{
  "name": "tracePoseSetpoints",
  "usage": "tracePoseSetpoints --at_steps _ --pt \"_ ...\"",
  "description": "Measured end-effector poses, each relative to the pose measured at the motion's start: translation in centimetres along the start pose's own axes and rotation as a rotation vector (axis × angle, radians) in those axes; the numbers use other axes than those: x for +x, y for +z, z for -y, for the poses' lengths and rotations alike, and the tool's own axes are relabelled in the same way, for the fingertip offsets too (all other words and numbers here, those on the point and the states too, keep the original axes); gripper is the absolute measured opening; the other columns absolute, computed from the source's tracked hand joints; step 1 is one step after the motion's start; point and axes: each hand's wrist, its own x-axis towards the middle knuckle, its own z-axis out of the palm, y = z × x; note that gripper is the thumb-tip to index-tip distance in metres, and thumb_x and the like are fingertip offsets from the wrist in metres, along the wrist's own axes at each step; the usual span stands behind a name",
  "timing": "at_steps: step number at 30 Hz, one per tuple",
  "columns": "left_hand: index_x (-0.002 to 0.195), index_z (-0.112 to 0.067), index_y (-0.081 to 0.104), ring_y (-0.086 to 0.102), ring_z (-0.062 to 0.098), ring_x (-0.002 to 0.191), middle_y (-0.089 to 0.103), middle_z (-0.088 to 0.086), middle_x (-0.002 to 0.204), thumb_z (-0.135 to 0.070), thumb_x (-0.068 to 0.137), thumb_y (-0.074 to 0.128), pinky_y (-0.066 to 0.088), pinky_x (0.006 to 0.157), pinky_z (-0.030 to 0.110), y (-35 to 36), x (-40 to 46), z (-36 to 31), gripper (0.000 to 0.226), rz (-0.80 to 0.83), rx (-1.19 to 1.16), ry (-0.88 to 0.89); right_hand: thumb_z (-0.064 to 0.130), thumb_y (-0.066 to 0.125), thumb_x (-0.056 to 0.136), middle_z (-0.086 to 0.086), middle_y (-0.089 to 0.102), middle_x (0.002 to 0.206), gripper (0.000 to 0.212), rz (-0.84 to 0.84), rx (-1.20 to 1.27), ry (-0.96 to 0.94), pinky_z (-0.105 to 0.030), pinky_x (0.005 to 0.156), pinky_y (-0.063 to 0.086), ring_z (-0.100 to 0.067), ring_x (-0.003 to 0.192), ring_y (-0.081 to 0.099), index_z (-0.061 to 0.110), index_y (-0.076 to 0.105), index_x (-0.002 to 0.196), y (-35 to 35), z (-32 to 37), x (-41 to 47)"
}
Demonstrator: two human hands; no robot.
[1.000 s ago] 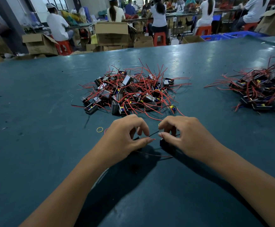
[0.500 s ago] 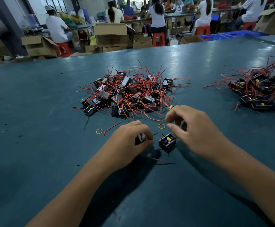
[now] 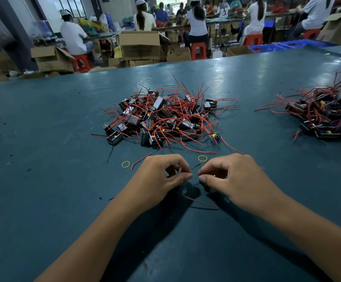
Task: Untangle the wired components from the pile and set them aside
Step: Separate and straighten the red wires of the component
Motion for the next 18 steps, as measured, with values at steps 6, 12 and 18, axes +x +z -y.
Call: tracePoseSetpoints --at_steps 6,12,18 --pt "0.082 -0.024 0.07 0.058 0.007 0.066 0.069 -0.007 0.074 -0.02 0.085 0.079 0.047 0.063 0.019 0.0 0.1 0.1 0.01 -0.001 -0.087 -0.029 0.012 0.075 0.087 0.004 0.073 0.07 0.009 -0.017 0.288 0.125 -0.019 0.044 0.047 -0.013 0.057 0.071 0.021 0.071 0.086 0.7 -0.2 0.2" --pt "0.083 -0.023 0.071 0.062 0.018 0.066 0.069 -0.005 0.071 -0.021 0.089 0.075 0.051 0.062 0.029 0.4 0.0 0.1 0.007 -0.048 -0.109 -0.03 0.012 0.069 0.09 -0.002 0.07 0.066 0.015 -0.081 0.395 0.133 -0.022 0.04 0.045 -0.011 0.049 0.062 0.023 0.071 0.081 1.4 -0.6 0.7" --pt "0.081 -0.023 0.072 0.067 0.019 0.064 0.07 -0.004 0.068 -0.024 0.09 0.074 0.057 0.061 0.041 0.6 0.1 0.1 0.009 -0.095 -0.169 -0.065 0.008 0.067 0.092 -0.004 0.07 0.07 0.017 -0.047 0.456 0.103 -0.025 0.041 0.05 -0.018 0.057 0.071 0.022 0.071 0.085 2.0 -0.6 0.8"
